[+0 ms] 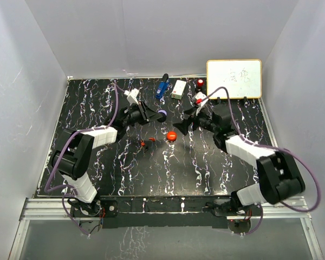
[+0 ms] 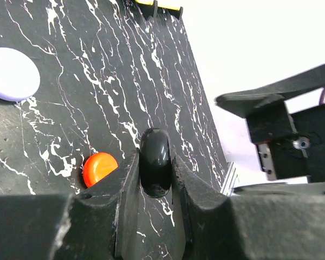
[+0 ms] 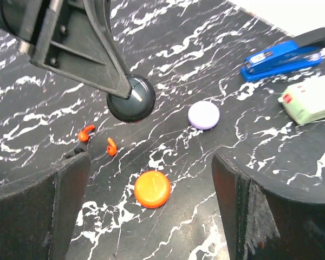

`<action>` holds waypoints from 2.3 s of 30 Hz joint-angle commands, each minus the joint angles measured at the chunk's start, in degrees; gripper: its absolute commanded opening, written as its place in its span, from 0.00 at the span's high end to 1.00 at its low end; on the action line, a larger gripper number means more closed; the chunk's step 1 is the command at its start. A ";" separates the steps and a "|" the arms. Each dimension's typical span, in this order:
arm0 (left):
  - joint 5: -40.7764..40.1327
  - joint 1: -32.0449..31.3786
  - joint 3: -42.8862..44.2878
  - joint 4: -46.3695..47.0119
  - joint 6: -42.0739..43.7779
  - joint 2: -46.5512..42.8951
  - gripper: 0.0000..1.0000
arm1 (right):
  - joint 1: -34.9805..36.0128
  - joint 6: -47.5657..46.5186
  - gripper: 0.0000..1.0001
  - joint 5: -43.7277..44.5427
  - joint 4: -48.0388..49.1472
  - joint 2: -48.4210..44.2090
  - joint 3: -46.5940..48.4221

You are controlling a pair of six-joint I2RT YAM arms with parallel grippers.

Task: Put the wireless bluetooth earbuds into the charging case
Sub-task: Pick up the charging case at the center of the board.

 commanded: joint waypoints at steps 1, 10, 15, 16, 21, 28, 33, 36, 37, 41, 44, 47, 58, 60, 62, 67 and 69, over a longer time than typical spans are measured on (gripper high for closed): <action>-0.06 0.33 -0.22 3.23 -0.37 -3.24 1.00 | 0.12 3.99 0.06 8.72 5.37 -7.60 -2.22; 2.73 0.29 0.99 4.89 -2.61 -2.11 1.00 | 0.19 9.35 0.09 4.48 -5.45 -1.40 7.99; 5.46 0.33 3.37 2.92 -3.26 -0.80 1.00 | 1.56 2.52 0.08 6.40 -8.00 -0.55 8.94; 6.11 0.33 3.87 2.74 -3.65 -0.42 1.00 | 1.72 1.72 0.08 6.74 -8.85 -0.32 9.25; 9.50 0.24 5.92 1.98 -5.33 1.47 1.00 | 3.71 -1.99 0.09 7.47 -10.43 0.50 10.60; 12.14 0.16 7.39 -0.43 -5.26 2.38 1.00 | 6.93 -5.49 0.09 10.96 -14.52 2.90 14.79; 12.80 0.11 7.83 -0.18 -5.76 2.64 1.00 | 9.13 -7.43 0.09 13.73 -17.00 4.90 17.01; 12.99 -0.02 8.19 -0.10 -5.94 2.68 1.00 | 9.54 -7.77 0.10 14.36 -17.06 5.33 17.24; 13.06 -0.07 8.31 -0.07 -6.01 2.77 1.00 | 9.56 -7.77 0.10 14.42 -17.12 5.51 17.37; 13.32 -0.26 8.59 0.29 -6.39 2.92 1.00 | 9.74 -7.86 0.14 14.99 -17.28 6.17 17.63; 13.45 -0.50 8.64 0.23 -6.40 2.97 1.00 | 9.74 -7.77 0.20 14.97 -16.60 6.14 17.52; 13.52 -0.57 8.51 0.29 -6.40 2.89 1.00 | 9.74 -7.51 0.25 15.06 -16.27 6.31 17.69; 13.44 -1.34 8.08 0.76 -6.44 3.31 1.00 | 9.83 -7.15 0.38 14.73 -15.64 6.84 18.09; 13.37 -1.35 7.92 0.99 -6.55 3.19 1.00 | 9.78 -7.07 0.44 14.72 -15.70 7.17 18.29; 13.35 -1.45 7.87 1.01 -6.57 3.08 1.00 | 9.83 -6.99 0.51 14.71 -15.77 7.19 18.40; 13.00 -1.40 7.90 0.96 -6.58 2.81 0.96 | 9.83 -7.38 0.71 15.01 -15.74 6.61 17.95; 12.81 -1.40 7.86 1.16 -6.68 2.65 0.81 | 9.81 -7.78 0.77 14.97 -15.62 6.09 17.28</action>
